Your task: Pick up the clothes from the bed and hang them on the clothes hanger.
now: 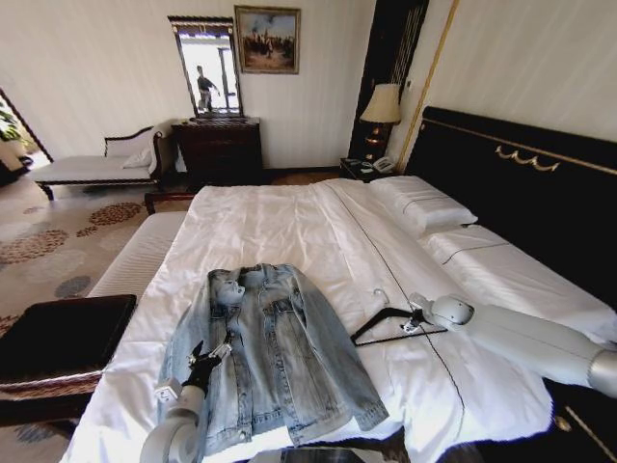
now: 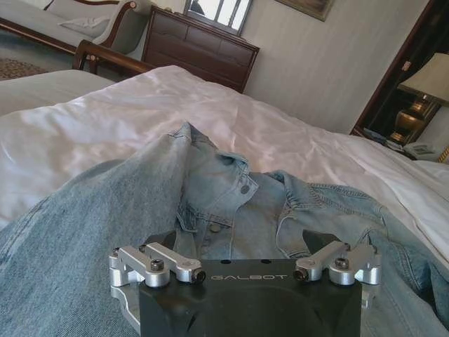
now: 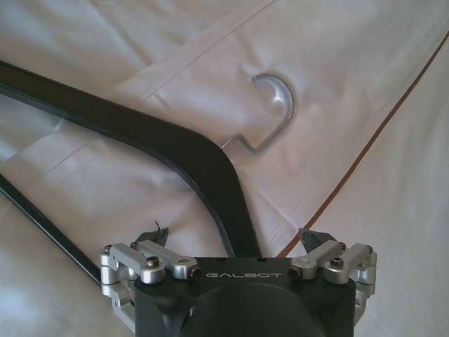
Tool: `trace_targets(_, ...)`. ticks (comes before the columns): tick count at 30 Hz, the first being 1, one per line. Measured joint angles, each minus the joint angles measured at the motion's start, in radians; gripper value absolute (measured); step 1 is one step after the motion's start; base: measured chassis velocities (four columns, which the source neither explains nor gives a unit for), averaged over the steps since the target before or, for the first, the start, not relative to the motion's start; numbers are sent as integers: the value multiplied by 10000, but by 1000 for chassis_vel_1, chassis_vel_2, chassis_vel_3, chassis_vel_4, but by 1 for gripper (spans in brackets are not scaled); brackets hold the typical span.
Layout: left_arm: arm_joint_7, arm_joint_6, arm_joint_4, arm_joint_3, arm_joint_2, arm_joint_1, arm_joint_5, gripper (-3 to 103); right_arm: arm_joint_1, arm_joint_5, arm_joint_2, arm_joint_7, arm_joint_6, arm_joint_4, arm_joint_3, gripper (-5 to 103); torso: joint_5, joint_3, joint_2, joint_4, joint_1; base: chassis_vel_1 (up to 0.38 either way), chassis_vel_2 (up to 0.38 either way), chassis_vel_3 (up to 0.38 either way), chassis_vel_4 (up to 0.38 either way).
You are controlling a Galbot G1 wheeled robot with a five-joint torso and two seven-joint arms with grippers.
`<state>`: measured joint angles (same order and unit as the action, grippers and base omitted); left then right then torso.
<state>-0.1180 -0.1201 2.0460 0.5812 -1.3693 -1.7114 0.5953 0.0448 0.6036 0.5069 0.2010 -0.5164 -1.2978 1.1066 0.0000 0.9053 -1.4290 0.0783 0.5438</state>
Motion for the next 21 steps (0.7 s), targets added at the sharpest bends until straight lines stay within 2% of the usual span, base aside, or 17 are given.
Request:
trace_targets(6,-3,14,47,52,-55,-84,14,100,-623,-77,382,320,113,564,672,100,-2,0,0,2,0,0,0,0,0)
trace_targets(7,-2,26,48,67,-58,-88,30,100,-732,-109,423,377,114,601,777,103,2,0,0,4,0,0,0,0,0)
trace_targets(9,-1,40,54,90,-63,-91,93,100,-1119,-222,493,502,151,741,1120,96,2,0,0,3,0,0,0,0,0)
trace_targets(11,2,46,55,91,-70,-61,139,100,-1396,-280,563,610,163,931,1398,95,-3,-1,0,2,0,0,0,0,0)
trace_targets(21,26,73,5,116,-120,10,267,100,-1328,-419,501,881,145,955,1613,97,1,-1,0,4,1,0,0,0,0)
